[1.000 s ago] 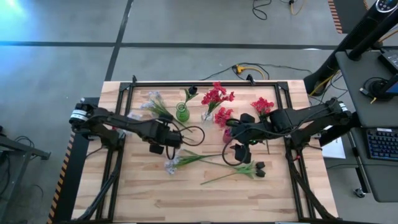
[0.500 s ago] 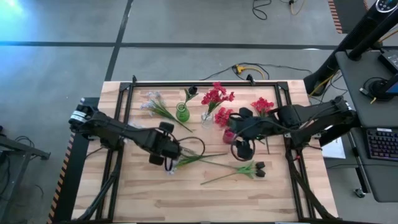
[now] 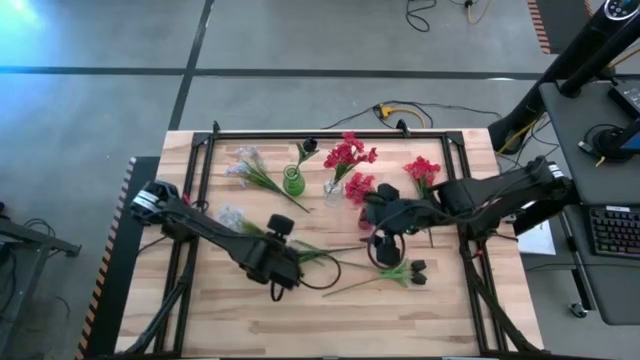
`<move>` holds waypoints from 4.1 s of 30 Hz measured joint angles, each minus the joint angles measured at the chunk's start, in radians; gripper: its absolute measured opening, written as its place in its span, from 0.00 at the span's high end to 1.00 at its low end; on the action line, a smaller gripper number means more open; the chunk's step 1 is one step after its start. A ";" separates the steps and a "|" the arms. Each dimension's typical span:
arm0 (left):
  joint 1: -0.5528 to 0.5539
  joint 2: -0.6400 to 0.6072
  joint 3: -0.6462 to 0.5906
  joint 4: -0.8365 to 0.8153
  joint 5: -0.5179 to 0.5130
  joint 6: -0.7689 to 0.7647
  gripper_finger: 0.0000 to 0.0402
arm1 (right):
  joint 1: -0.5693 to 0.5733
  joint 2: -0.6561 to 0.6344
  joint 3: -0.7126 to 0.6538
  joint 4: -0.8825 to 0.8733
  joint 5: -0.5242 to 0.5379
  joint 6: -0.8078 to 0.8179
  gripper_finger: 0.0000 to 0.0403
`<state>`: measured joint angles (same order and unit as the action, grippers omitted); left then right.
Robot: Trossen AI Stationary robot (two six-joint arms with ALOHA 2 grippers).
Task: Sort flowers into vase by color
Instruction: Put the middle left white flowers into the red vase
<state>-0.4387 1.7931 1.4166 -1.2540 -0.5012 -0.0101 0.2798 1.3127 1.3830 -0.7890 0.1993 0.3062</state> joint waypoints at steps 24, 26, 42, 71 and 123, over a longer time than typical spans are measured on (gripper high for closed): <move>-0.026 0.108 0.129 -0.142 -0.234 -0.034 1.00 | 0.053 -0.001 -0.292 0.397 0.018 0.011 0.41; -0.026 0.108 0.129 -0.117 -0.233 -0.034 1.00 | 0.053 -0.001 -0.307 0.422 0.018 0.006 0.41; -0.026 0.108 0.129 0.140 -0.196 -0.049 1.00 | 0.053 -0.015 -0.068 0.004 0.010 -0.030 0.41; -0.023 0.108 0.250 0.121 0.056 0.153 1.00 | 0.067 0.100 -0.158 0.363 -0.077 -0.076 0.41; -0.021 0.110 0.339 0.039 -0.116 0.253 1.00 | -0.071 0.359 -0.037 0.516 -0.181 -0.015 0.46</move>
<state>-0.4599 1.9030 1.7554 -1.2148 -0.6167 0.2424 0.2089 1.6722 1.3460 -0.2729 0.0181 0.2909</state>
